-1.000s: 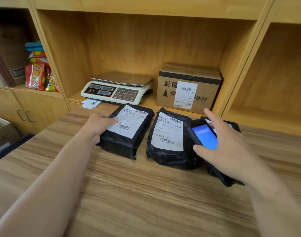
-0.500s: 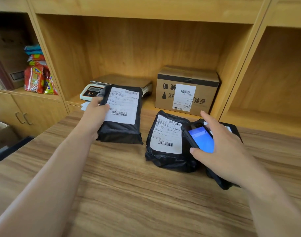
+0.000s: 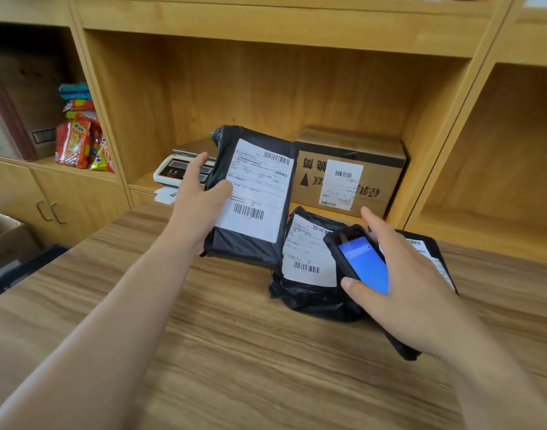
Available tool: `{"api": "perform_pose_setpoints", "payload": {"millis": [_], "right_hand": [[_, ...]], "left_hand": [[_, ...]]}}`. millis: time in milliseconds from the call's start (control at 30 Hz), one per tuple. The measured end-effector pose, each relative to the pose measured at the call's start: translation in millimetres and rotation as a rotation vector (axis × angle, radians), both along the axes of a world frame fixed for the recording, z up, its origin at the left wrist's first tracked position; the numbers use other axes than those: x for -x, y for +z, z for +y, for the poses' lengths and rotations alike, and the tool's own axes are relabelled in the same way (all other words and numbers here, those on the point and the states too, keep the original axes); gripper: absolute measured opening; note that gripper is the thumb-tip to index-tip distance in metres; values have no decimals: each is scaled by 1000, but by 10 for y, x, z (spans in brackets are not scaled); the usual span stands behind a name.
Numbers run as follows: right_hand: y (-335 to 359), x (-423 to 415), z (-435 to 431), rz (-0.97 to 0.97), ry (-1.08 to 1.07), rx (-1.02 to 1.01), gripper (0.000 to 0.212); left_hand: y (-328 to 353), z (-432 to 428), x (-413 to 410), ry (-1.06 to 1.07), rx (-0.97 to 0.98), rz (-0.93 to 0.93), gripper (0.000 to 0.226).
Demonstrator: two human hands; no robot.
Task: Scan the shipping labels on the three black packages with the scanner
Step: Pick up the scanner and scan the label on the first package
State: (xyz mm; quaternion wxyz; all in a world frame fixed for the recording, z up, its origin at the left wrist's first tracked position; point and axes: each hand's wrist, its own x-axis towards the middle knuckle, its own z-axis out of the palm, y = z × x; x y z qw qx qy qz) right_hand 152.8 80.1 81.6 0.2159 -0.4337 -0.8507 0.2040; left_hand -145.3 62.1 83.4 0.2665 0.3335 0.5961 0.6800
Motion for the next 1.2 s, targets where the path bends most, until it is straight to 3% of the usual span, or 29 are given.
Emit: {"api": "perform_pose_setpoints", "payload": {"millis": [233, 467, 967, 1200], "right_hand": [[21, 21, -73, -48, 78, 10, 98], [23, 51, -92, -132, 76, 34, 95], [41, 75, -142, -193, 102, 67, 95], [42, 83, -131, -63, 70, 39, 98]], "left_hand": [[-31, 20, -65, -16, -82, -17, 79], [-42, 25, -73, 34, -147, 132, 87], [-40, 4, -79, 60, -154, 123, 93], [-66, 32, 43, 11, -96, 62, 83]]}}
